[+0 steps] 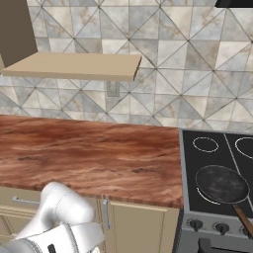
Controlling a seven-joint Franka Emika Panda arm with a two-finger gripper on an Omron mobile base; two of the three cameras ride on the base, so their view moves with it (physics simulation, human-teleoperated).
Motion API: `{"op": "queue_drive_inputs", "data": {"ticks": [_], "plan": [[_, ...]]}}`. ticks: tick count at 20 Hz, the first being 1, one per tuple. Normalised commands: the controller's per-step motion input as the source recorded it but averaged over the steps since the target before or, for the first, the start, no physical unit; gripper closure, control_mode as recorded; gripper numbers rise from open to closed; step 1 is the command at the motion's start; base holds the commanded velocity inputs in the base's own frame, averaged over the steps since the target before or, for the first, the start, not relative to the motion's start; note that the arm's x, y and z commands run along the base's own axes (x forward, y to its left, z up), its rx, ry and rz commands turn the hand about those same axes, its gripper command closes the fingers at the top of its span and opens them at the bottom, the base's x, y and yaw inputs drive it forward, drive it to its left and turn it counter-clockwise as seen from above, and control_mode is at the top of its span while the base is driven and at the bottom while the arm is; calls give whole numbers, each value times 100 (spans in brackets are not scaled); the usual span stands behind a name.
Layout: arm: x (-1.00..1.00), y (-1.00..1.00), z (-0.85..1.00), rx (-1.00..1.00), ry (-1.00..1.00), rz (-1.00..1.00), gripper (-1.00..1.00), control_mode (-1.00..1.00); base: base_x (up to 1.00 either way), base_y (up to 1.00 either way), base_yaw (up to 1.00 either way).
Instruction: Pick the pan from the cabinet and place it on the stove. Then turn on the stove burner for the pan.
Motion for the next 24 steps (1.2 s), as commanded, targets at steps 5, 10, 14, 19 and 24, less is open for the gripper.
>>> {"op": "queue_drive_inputs", "data": {"ticks": [5, 10, 14, 19, 24], "plan": [[23, 19, 0, 1, 15, 0, -100, -100, 0, 0, 0], [26, 37, 0, 5, 15, 0, -100, -100, 0, 0, 0], [8, 35, 0, 9, 10, 0, -100, -100, 0, 0, 0], [0, 23, 0, 15, 5, 3, -100, -100, 0, 0, 0], [6, 17, -14, 24, 0, 9, -100, -100, 0, 0, 0]]}}
